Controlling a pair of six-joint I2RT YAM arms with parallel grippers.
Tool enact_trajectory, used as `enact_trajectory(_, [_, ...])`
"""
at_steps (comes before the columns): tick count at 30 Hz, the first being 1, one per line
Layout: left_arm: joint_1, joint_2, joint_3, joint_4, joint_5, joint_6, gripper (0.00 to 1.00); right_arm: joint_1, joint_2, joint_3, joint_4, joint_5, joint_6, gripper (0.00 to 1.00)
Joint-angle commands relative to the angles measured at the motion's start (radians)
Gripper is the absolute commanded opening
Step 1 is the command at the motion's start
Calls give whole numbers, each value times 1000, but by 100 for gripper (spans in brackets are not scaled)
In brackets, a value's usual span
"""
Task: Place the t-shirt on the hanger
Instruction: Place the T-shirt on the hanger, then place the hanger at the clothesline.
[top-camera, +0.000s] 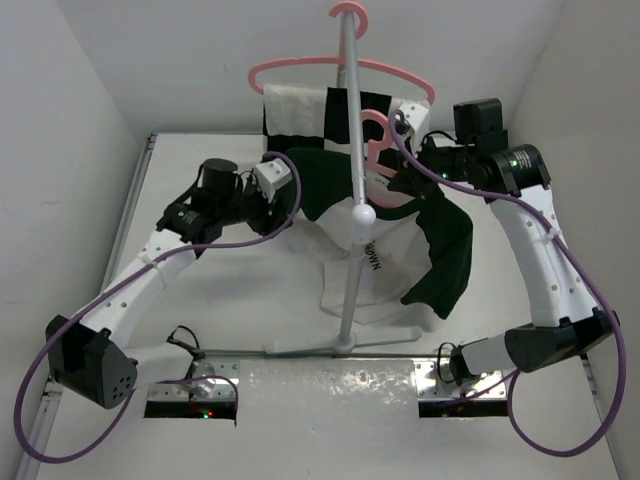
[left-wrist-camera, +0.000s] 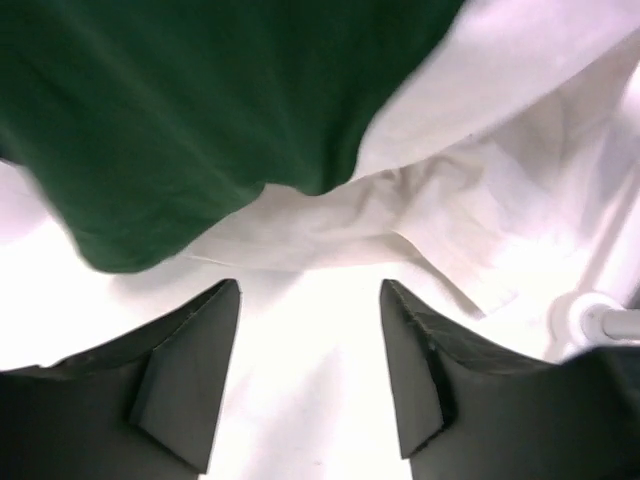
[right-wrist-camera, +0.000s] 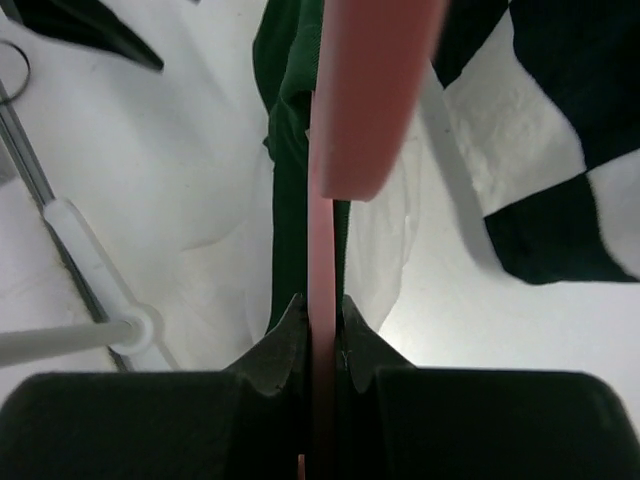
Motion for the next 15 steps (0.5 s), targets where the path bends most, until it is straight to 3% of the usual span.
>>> enact_trajectory(1, [6, -62, 127, -46, -62, 73, 57, -5, 24, 115, -64, -65, -189, 0])
enact_trajectory(6, [6, -103, 194, -33, -184, 96, 59, -5, 68, 216, -90, -94, -227, 0])
enact_trajectory(11, [6, -100, 254, -5, -214, 105, 63, -14, 44, 189, -59, 12, -183, 0])
enact_trajectory(15, [6, -79, 289, 10, -239, 105, 64, -104, 47, 207, 25, 6, -114, 0])
